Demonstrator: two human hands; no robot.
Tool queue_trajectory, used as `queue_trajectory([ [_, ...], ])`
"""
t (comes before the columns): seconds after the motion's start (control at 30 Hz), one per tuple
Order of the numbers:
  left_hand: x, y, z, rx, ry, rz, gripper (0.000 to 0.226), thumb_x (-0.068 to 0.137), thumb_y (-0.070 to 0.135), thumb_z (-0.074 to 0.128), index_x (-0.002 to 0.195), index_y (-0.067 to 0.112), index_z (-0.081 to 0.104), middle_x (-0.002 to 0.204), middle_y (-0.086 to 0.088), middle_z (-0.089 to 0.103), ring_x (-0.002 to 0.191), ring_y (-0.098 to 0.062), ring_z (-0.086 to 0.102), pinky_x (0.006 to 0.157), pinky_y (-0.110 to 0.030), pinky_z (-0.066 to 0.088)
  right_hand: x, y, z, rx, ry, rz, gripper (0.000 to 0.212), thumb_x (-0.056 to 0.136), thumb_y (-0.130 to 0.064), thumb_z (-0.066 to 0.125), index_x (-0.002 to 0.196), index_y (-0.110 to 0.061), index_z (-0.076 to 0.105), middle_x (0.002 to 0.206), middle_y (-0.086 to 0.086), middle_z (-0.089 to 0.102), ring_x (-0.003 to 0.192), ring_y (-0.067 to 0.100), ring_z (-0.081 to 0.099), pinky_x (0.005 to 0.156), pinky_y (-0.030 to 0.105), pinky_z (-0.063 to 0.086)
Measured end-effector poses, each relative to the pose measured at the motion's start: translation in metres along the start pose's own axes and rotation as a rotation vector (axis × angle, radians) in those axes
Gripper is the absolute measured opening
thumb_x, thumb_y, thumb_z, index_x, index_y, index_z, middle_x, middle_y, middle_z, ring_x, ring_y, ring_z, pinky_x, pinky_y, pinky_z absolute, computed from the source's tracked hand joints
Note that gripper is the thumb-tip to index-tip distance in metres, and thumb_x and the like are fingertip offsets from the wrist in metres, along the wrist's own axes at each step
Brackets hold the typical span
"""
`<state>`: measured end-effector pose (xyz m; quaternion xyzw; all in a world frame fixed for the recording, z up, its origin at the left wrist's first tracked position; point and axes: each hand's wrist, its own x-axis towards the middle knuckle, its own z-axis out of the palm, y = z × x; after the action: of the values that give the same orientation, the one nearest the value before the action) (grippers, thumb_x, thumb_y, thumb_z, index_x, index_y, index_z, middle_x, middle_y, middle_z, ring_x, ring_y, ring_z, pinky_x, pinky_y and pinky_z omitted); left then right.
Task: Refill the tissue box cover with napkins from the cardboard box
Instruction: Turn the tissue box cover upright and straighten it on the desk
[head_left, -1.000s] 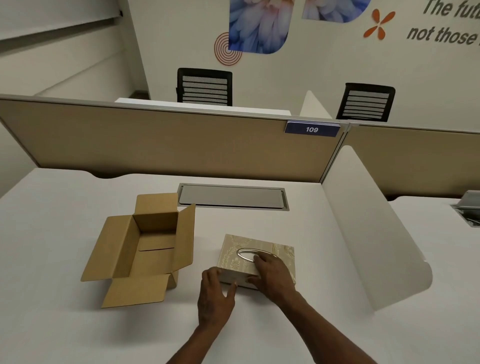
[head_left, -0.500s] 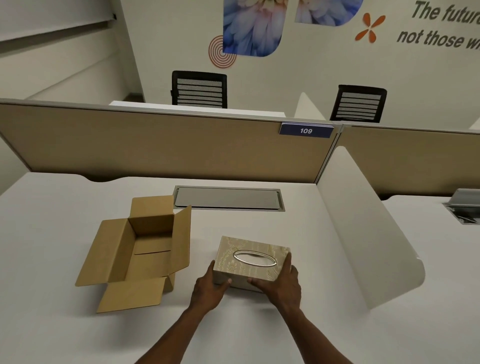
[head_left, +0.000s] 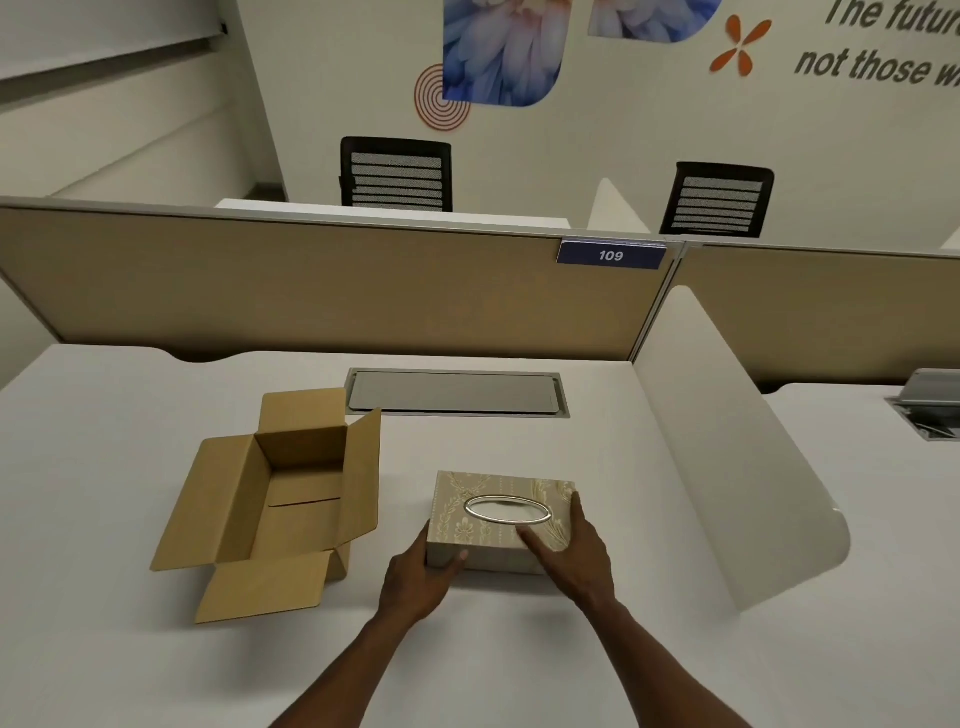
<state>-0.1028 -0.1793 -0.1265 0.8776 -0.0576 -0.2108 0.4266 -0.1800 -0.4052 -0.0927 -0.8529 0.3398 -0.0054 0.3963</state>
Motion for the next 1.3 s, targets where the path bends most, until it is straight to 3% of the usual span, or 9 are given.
queue_trajectory([
  [0.07,0.000,0.007,-0.002,-0.023,-0.015,-0.010,0.079,0.078,0.082,0.044,0.145,0.041,0.039,0.134,0.002,0.062,0.122,-0.026,0.057,0.097,-0.037,0.050,0.002,0.002,-0.002,0.096,0.022,0.023,0.096,0.084,-0.078,0.053,0.160,-0.030,0.022,0.155,0.007,0.049,0.140,0.031,0.047,0.114,0.043,0.039],
  [0.27,0.010,0.029,-0.001,0.003,0.022,-0.183,0.072,0.091,0.072,0.014,0.152,0.036,0.025,0.146,-0.011,0.050,0.132,-0.036,0.047,0.109,-0.048,0.041,0.008,0.005,-0.002,0.284,0.075,0.098,0.053,0.101,-0.059,0.040,0.150,-0.039,0.040,0.141,0.008,0.062,0.129,0.034,0.056,0.108,0.045,0.045],
  [0.47,0.014,0.027,0.002,0.089,0.027,-0.202,0.060,0.100,0.057,0.020,0.155,0.032,0.017,0.147,-0.015,0.049,0.131,-0.037,0.048,0.106,-0.046,0.043,0.018,0.026,-0.002,0.434,0.020,0.216,0.046,0.103,-0.040,0.049,0.148,-0.029,0.050,0.144,0.003,0.061,0.131,0.026,0.056,0.113,0.047,0.044],
  [0.63,0.013,0.027,0.003,0.106,0.026,-0.180,0.059,0.101,0.054,0.021,0.155,0.031,0.017,0.146,-0.014,0.049,0.130,-0.037,0.050,0.106,-0.047,0.045,0.017,0.022,-0.002,0.385,0.023,0.163,0.037,0.104,-0.035,0.045,0.132,-0.022,0.067,0.128,0.002,0.071,0.116,0.024,0.063,0.102,0.040,0.050],
  [0.93,-0.002,0.029,0.009,0.180,0.002,-0.120,0.062,0.100,0.057,0.021,0.155,0.031,0.016,0.133,-0.010,0.060,0.113,-0.029,0.061,0.092,-0.039,0.052,0.023,0.030,-0.012,0.335,0.048,0.092,0.038,0.107,-0.032,0.045,0.137,-0.019,0.063,0.134,0.004,0.067,0.122,0.026,0.061,0.103,0.039,0.048],
  [1.1,-0.004,0.031,0.013,0.138,-0.034,-0.105,0.064,0.098,0.060,0.032,0.154,0.029,0.021,0.138,-0.010,0.058,0.120,-0.030,0.058,0.097,-0.039,0.050,0.024,0.032,-0.016,0.160,0.146,0.077,0.039,0.104,-0.033,0.049,0.137,-0.015,0.061,0.132,0.012,0.068,0.116,0.032,0.064,0.098,0.039,0.049],
  [1.17,0.002,0.037,0.013,0.090,-0.012,-0.178,0.075,0.094,0.063,0.042,0.155,0.026,0.018,0.148,-0.011,0.048,0.132,-0.032,0.048,0.106,-0.043,0.045,0.025,0.025,-0.015,0.056,0.194,0.077,0.052,0.098,-0.038,0.059,0.144,-0.013,0.053,0.139,0.015,0.063,0.123,0.034,0.061,0.103,0.041,0.047],
  [1.3,0.014,0.062,0.019,0.057,0.033,-0.244,0.101,0.081,0.068,0.060,0.156,0.018,0.014,0.154,-0.012,0.038,0.142,-0.032,0.035,0.110,-0.042,0.036,0.025,0.004,-0.008,-0.012,0.099,0.082,0.091,0.082,-0.059,0.072,0.153,-0.015,0.037,0.146,0.012,0.056,0.134,0.033,0.052,0.107,0.042,0.044],
])
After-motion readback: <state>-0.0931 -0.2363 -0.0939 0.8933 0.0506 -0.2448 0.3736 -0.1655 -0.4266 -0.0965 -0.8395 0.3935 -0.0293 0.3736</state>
